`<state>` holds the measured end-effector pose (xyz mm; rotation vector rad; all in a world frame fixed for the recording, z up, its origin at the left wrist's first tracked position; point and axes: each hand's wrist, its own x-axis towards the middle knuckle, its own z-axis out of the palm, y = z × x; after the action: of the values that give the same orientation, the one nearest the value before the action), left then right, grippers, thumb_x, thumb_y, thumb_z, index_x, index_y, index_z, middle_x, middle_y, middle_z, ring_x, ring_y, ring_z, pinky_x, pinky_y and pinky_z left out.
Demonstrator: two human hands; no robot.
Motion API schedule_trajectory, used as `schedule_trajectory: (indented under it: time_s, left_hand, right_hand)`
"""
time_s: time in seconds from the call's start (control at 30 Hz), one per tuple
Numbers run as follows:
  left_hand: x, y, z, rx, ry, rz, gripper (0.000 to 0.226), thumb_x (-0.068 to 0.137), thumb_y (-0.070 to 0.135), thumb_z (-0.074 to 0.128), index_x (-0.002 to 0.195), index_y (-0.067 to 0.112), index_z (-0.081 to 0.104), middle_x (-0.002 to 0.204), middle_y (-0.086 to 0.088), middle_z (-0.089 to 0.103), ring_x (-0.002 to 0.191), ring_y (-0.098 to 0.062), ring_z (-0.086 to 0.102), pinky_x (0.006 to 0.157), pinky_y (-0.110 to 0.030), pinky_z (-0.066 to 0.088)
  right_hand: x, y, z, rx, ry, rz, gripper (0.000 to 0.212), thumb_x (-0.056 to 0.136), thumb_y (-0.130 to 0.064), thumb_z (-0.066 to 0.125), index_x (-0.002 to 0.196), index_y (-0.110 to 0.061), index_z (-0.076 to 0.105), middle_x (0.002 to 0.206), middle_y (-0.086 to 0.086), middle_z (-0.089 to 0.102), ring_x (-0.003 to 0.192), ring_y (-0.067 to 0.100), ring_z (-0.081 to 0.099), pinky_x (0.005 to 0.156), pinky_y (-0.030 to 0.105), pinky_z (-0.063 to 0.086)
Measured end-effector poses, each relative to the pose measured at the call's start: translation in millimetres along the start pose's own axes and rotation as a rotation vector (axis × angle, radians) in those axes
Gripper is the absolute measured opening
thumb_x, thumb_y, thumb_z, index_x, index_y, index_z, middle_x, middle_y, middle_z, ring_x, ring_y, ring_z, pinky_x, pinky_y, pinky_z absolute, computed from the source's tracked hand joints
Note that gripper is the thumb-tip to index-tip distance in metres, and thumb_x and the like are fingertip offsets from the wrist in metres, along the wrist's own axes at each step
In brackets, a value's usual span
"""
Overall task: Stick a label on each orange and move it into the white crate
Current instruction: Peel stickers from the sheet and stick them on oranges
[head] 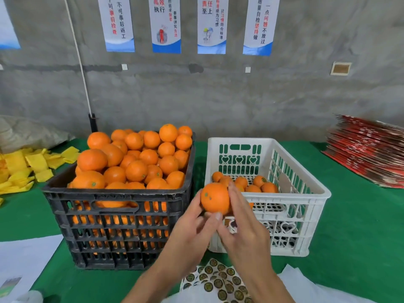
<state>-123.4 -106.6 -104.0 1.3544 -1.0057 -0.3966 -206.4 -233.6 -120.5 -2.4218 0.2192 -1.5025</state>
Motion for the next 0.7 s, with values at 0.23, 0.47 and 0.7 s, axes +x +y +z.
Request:
schedule_trajectory:
  time_s: [0.23, 0.47, 0.7]
  left_hand:
    - [91, 34, -59, 0.492, 0.360, 0.159, 0.031, 0.104, 0.020, 0.060, 0.135, 0.022, 0.058, 0.130, 0.008, 0.065, 0.097, -0.007, 0.073, 0.082, -0.022, 0.060]
    - [154, 22, -130, 1.178, -0.254, -0.465, 0.069, 0.087, 0.015, 0.073, 0.150, 0.032, 0.051, 0.155, -0.003, 0.050, 0.131, -0.028, 0.055, 0.102, -0.039, 0.052]
    - [164, 19, -124, 1.288, -0.134, -0.399, 0.064, 0.090, 0.023, 0.078, 0.150, 0.024, 0.055, 0.147, -0.009, 0.059, 0.130, -0.031, 0.058, 0.100, -0.041, 0.054]
  right_hand:
    - [71, 36, 10, 0.051, -0.109, 0.036, 0.069, 0.089, 0.016, 0.062, 0.152, -0.008, 0.046, 0.170, -0.002, 0.020, 0.145, 0.015, 0.042, 0.106, 0.045, 0.052]
    - [41, 35, 25, 0.065, -0.095, -0.003, 0.041, 0.085, 0.011, 0.070, 0.122, -0.006, 0.073, 0.151, 0.005, 0.053, 0.133, 0.024, 0.058, 0.101, 0.049, 0.054]
    - [23, 28, 25, 0.084, -0.073, -0.016, 0.038, 0.081, 0.013, 0.074, 0.113, -0.008, 0.077, 0.138, 0.004, 0.064, 0.122, 0.024, 0.064, 0.100, 0.051, 0.054]
